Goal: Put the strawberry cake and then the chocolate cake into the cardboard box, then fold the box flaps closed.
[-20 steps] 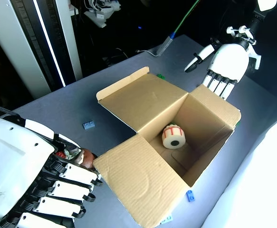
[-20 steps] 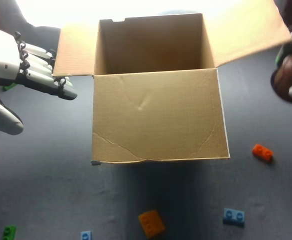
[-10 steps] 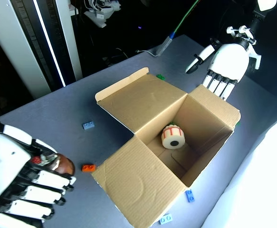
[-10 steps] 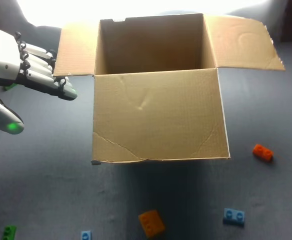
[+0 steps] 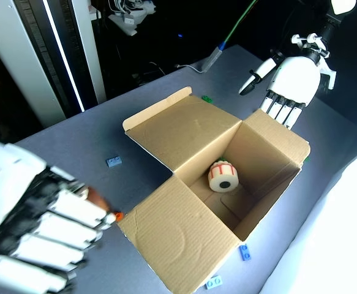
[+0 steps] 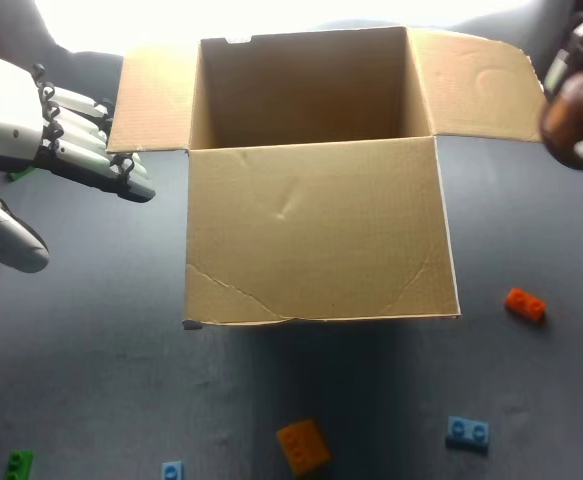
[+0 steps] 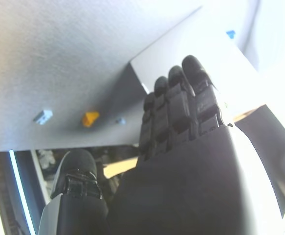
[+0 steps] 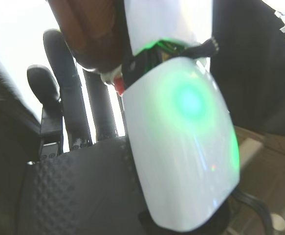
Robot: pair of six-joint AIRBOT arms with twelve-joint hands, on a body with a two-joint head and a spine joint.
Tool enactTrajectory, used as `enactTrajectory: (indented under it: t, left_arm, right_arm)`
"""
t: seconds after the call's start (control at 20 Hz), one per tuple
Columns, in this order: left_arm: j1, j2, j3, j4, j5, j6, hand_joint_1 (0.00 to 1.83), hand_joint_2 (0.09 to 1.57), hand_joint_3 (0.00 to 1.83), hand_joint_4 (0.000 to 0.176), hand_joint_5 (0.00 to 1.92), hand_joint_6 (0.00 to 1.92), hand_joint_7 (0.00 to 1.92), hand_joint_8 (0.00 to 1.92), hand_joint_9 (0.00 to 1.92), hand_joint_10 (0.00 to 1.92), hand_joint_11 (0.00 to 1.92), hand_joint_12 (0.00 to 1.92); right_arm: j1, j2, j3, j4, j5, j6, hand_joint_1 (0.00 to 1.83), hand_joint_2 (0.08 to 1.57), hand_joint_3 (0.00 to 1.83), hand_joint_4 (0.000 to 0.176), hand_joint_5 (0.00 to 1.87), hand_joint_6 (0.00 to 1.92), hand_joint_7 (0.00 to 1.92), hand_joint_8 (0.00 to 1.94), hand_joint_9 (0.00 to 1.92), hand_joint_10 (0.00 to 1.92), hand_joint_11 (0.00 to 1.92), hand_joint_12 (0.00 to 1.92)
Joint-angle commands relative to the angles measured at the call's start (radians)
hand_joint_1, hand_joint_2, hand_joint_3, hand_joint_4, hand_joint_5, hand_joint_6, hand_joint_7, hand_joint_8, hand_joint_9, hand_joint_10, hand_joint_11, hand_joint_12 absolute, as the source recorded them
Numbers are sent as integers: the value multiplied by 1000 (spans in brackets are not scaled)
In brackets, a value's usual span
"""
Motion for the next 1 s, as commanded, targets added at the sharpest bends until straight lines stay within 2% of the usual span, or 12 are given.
enactTrajectory:
  t: [0.0,0.1,0.25,0.35,0.4,0.45,0.5,0.55,0.6,0.8,0.85,0.95]
  left_arm:
    - [-6,11,0,-79,-6,0,0,1189,0,0,124,0,191,0,186,0,0,645]
    - [-6,11,-2,-79,-5,0,0,1189,0,0,112,0,183,0,183,0,0,650]
    - [-6,11,-6,-79,-3,0,2,1178,0,0,121,4,184,1,188,2,0,651]
    - [-6,11,-7,-79,-1,0,0,1169,0,0,122,3,191,2,191,2,0,668]
    - [-6,11,-7,-79,0,0,0,1167,0,0,129,6,192,2,189,1,0,672]
    - [-6,11,-7,-79,0,0,0,1170,0,0,139,7,199,3,193,2,0,688]
    - [-6,11,-7,-79,0,0,0,1172,0,0,144,8,199,2,191,1,0,692]
    - [-6,11,-7,-79,0,0,0,1170,0,0,142,5,198,1,190,0,0,714]
    - [-6,11,-9,-79,1,0,0,1163,0,0,138,3,193,0,198,4,0,719]
    - [-6,11,-13,-79,3,0,0,1157,0,0,145,5,210,7,207,6,0,725]
    - [-6,11,-13,-79,3,0,0,1151,0,0,132,0,207,2,211,5,0,749]
    - [-6,11,-14,-79,4,0,0,1149,0,0,122,0,195,1,203,1,0,721]
  right_arm:
    - [29,2,16,-4,131,1,1216,1148,0,0,1005,860,847,1327,557,1429,232,1921]
    - [57,-47,47,-5,136,0,1204,1155,0,0,963,960,857,1282,582,1349,253,1868]
    - [101,-113,82,-31,133,-12,1211,1144,0,0,987,915,877,1262,583,1326,214,1860]
    - [142,-168,120,-50,133,-15,1202,1150,2,19,949,1030,878,1201,611,1251,239,1822]
    - [156,-193,137,-63,129,-15,1197,1158,3,26,916,1120,883,1154,656,1201,233,1826]
    - [169,-216,152,-84,128,-15,1199,1155,0,29,909,1125,907,1123,694,1166,250,1806]
    - [185,-242,167,-113,125,-15,1197,1159,1,27,903,1112,894,1167,679,1191,244,1811]
    - [195,-269,179,-148,120,-15,1190,1175,4,4,903,1074,832,1301,611,1268,222,1830]
    - [195,-288,188,-177,115,-15,1186,1184,3,0,908,1072,795,1352,563,1321,220,1823]
    - [170,-354,217,-254,103,-18,1197,1175,0,0,952,991,799,1359,544,1373,193,1882]
    - [160,-369,225,-256,97,-28,1177,1196,5,8,878,1160,779,1339,548,1364,200,1863]
    - [143,-393,242,-266,93,-38,1170,1209,6,7,855,1222,756,1348,545,1361,200,1848]
